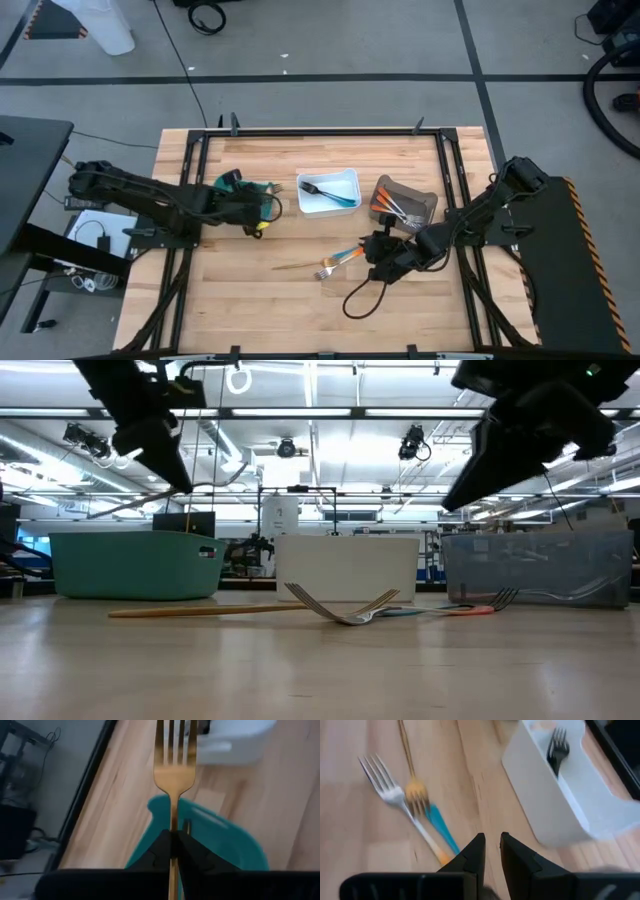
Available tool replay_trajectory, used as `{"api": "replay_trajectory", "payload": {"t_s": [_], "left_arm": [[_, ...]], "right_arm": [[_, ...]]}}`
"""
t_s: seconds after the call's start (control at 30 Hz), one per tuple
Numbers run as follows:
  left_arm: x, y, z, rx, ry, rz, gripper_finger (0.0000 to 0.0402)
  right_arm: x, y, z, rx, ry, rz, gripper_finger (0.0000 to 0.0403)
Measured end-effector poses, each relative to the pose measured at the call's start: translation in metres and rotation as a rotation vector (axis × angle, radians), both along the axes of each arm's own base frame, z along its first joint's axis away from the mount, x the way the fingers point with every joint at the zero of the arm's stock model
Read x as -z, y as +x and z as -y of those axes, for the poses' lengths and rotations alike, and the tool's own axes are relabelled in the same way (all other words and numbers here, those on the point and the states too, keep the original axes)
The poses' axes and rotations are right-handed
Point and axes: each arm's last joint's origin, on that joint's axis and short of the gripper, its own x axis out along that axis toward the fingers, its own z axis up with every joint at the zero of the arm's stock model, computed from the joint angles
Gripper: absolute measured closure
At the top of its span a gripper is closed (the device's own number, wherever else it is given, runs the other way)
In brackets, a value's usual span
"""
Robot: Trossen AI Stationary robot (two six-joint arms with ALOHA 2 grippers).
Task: Sort silverware by color (type)
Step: Put the gold fork into the green bin
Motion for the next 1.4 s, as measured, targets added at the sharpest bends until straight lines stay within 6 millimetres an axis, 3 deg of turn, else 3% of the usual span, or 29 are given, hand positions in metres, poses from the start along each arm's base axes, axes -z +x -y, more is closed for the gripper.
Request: {"api": "replay_trajectory", "payload": {"t_s": [0.13, 0.53, 0.77, 1.03, 1.4], "left_arm": [[-0.004, 0.000, 0.000, -0.004, -0.006, 0.124, 0.0377], [-0.033, 0.028, 0.005, 0.134, 0.059, 0.446, 0.0377], [-0.052, 0.038, 0.008, 0.231, 0.074, 0.619, 0.0377], [-0.058, 0.051, 0.013, 0.282, 0.047, 0.764, 0.0377], [-0.060, 0.083, 0.023, 0.348, 0.197, 0.987, 0.0377]], "right_arm": [[-0.008, 0.016, 0.006, -0.038, 0.018, 0.091, 0.0337], [-0.031, 0.052, 0.043, -0.085, -0.062, 0.300, 0.0326], [-0.049, 0.063, 0.056, -0.103, -0.063, 0.461, 0.0257], [-0.065, 0.073, 0.073, -0.107, -0.077, 0.635, 0.0174], [-0.070, 0.075, 0.077, -0.126, -0.141, 0.663, 0.0187]]}}
